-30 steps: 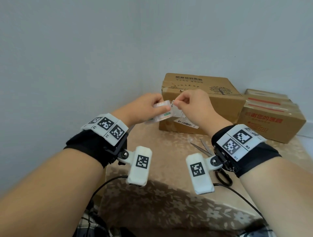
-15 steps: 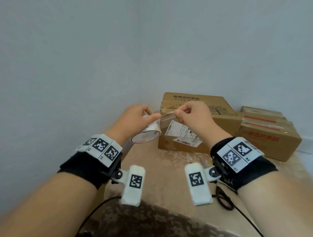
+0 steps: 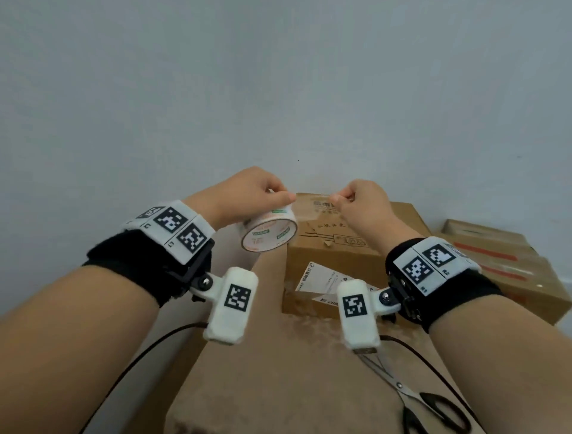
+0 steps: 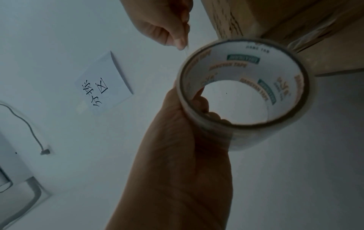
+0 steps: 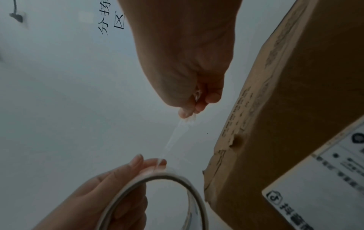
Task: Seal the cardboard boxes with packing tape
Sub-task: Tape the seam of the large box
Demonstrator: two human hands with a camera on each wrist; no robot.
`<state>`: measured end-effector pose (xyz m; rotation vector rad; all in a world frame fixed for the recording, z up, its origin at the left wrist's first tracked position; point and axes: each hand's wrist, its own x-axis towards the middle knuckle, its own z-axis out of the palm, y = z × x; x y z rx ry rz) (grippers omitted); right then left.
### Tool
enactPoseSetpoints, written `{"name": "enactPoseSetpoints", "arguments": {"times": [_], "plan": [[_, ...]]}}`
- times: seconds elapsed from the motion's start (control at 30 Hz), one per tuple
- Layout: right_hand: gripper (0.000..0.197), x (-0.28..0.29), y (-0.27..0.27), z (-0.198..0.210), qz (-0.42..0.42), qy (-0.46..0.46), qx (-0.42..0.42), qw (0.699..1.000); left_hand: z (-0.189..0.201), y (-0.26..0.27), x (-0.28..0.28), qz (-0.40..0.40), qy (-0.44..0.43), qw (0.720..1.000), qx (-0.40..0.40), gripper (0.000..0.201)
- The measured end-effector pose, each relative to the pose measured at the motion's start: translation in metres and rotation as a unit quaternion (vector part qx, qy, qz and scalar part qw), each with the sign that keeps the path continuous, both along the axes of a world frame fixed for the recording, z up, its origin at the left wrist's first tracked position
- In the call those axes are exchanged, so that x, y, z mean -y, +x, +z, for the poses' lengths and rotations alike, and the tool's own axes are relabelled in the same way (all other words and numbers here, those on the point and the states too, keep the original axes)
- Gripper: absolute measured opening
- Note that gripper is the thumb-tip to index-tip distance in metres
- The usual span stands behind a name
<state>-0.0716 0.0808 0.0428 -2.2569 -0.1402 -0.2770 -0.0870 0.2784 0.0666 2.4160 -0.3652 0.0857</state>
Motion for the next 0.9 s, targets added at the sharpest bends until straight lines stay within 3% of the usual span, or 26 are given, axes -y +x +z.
{"name": "enactPoseSetpoints", "arguments": {"times": [0.13, 0.3, 0.4, 0.47, 0.9], "plan": [[0.015, -0.001, 0.004, -0.006, 0.031, 0.007, -0.018, 0.999, -0.002, 0.001, -0.007, 0.003, -0.029, 0.999, -0.025, 0.026], [0.014, -0.002, -0.001, -0.009, 0.055, 0.093, -0.055, 0.993, -0.002, 0.003, -0.006, 0.048, 0.043, 0.998, 0.026, 0.020], [0.016, 0.001, -0.011, -0.009, 0.082, 0.134, -0.140, 0.977, -0.003, 0.003, -0.005, 0.039, 0.082, 0.995, 0.030, 0.021], [0.019, 0.001, -0.017, -0.011, 0.107, 0.100, -0.179, 0.973, -0.005, 0.002, -0.006, 0.030, 0.103, 0.994, 0.025, 0.023], [0.019, -0.018, 0.002, -0.019, 0.047, 0.033, -0.124, 0.991, -0.016, 0.021, -0.012, 0.031, 0.167, 0.985, 0.042, 0.029]]}}
